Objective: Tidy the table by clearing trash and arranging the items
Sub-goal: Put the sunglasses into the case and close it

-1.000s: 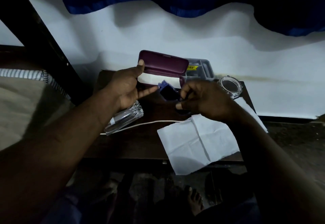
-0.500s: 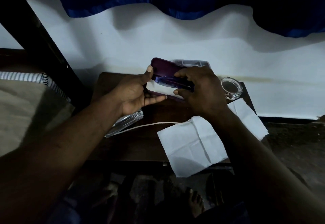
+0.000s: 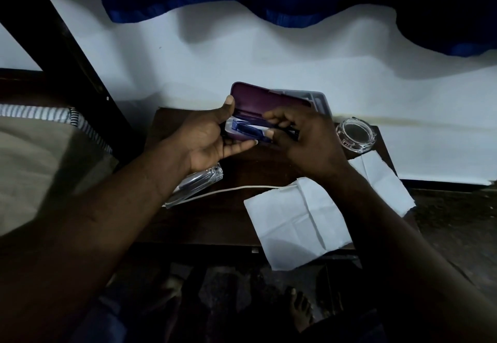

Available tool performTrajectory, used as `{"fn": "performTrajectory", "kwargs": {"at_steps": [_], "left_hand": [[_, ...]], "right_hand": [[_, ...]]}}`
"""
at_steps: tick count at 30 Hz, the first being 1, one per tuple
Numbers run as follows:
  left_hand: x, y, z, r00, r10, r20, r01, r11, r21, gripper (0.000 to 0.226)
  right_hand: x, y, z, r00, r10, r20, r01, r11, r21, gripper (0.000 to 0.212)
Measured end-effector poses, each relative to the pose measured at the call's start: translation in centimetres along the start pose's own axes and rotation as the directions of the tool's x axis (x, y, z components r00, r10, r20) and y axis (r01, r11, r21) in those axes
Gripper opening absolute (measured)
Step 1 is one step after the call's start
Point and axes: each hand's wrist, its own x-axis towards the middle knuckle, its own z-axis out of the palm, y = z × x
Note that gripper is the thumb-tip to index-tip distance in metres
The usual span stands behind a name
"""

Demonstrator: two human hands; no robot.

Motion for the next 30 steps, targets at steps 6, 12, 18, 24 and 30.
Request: {"fn": "performTrajectory", "kwargs": {"at_steps": [6, 12, 18, 24, 30], "left_hand": [[-0.08, -0.24, 0.08, 1.0, -0.001, 0.001, 0.001, 0.999, 0.035, 0.041], [-0.33, -0.17, 0.4, 1.0, -0.019, -0.011, 0.019, 0.999, 0.046, 0.04], [-0.71, 0.09, 0.48, 0.999, -0.026, -0.031, 0.027, 0.999, 0.027, 0.043], [-0.81, 0.41, 0.39, 0.997, -0.037, -0.061, 0.039, 0.999, 0.038, 0.04], [-0.86, 0.31, 0.39, 0.997, -0.022, -0.069, 0.026, 0.998, 0.056, 0.048]], "right_hand": [[-0.03, 0.22, 0.19, 0.999, 0.042, 0.005, -0.042, 0.998, -0.037, 0.021], [-0.02, -0.19, 0.18, 0.988, -0.065, -0.14, 0.042, 0.986, -0.163, 0.022], [-0.07, 0.0, 0.7, 0.994, -0.059, -0.091, 0.043, 0.984, -0.174, 0.02], [-0.02, -0.1, 0.83, 0.992, -0.114, -0.054, 0.103, 0.978, -0.18, 0.019], [-0.03, 0.15, 0.71, 0.998, -0.068, -0.01, 0.068, 0.997, -0.026, 0.015]]}}
